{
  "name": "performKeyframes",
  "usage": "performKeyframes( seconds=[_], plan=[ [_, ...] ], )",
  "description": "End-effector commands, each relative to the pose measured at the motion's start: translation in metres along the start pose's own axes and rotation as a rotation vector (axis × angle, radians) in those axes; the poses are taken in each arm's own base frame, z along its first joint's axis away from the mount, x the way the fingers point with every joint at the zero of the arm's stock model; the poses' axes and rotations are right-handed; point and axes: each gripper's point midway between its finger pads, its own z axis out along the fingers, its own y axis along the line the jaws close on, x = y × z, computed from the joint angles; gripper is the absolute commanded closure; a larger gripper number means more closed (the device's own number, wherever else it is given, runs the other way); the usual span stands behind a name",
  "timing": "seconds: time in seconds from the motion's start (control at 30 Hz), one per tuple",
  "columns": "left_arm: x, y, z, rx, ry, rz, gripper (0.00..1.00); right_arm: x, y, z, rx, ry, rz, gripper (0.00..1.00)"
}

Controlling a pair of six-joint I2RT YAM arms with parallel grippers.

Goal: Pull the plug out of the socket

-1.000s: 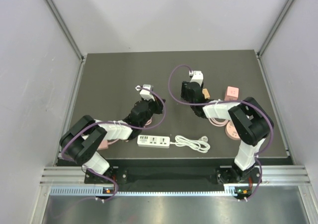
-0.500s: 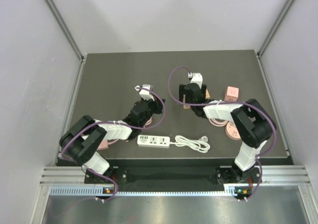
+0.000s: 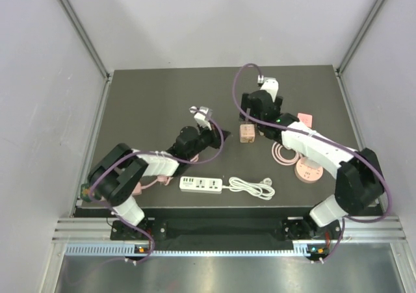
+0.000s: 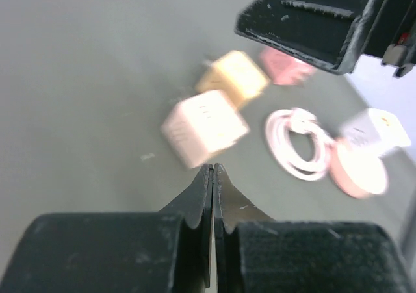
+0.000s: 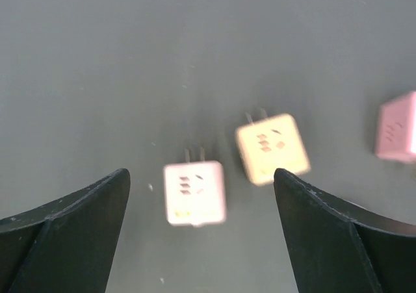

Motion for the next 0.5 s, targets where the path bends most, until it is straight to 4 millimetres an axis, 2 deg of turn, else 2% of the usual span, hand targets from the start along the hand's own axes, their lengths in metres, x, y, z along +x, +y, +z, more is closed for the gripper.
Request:
performKeyframes(
  seconds=[0.0,0.03,0.07,0.1,0.17,0.2,0.23,0.27,0.3,0.33,0.4,0.47],
  plan=[
    [-0.002,-0.058,0.018,0.282,0.039,-0.034,1.0,-0.003,-0.045,-0.033,0.143,0.074,0.035,0.1],
    [0.008,-0.072,0.022,0.336,0.075,-0.036,1.0,-0.007,-0.055,-0.041,0.156,0.073,0.055,0.1],
    [0.013,-0.079,0.024,0.352,0.088,-0.035,1.0,0.0,-0.067,-0.048,0.182,0.113,0.06,0.1],
    [0.019,-0.085,0.027,0.367,0.101,-0.023,1.0,-0.001,-0.084,-0.051,0.213,0.123,0.085,0.1],
    [0.033,-0.107,0.032,0.421,0.141,-0.013,1.0,0.01,-0.105,-0.065,0.224,0.189,0.108,0.1],
    [0.032,-0.118,0.036,0.448,0.139,-0.005,1.0,0.012,-0.126,-0.067,0.269,0.214,0.148,0.09],
    [0.049,-0.128,0.038,0.474,0.178,-0.005,1.0,0.016,-0.139,-0.075,0.286,0.232,0.171,0.09],
    [0.056,-0.137,0.039,0.504,0.198,-0.003,1.0,0.028,-0.146,-0.082,0.286,0.287,0.182,0.09],
    [0.054,-0.15,0.044,0.536,0.196,-0.004,1.0,0.03,-0.165,-0.086,0.327,0.301,0.216,0.1],
    [0.074,-0.157,0.047,0.552,0.239,-0.008,1.0,0.036,-0.173,-0.094,0.341,0.311,0.229,0.1],
    [0.086,-0.169,0.05,0.585,0.269,-0.024,1.0,0.041,-0.193,-0.107,0.396,0.323,0.243,0.09],
    [0.1,-0.182,0.059,0.607,0.29,-0.043,1.0,0.044,-0.203,-0.121,0.423,0.307,0.257,0.09]
  ],
)
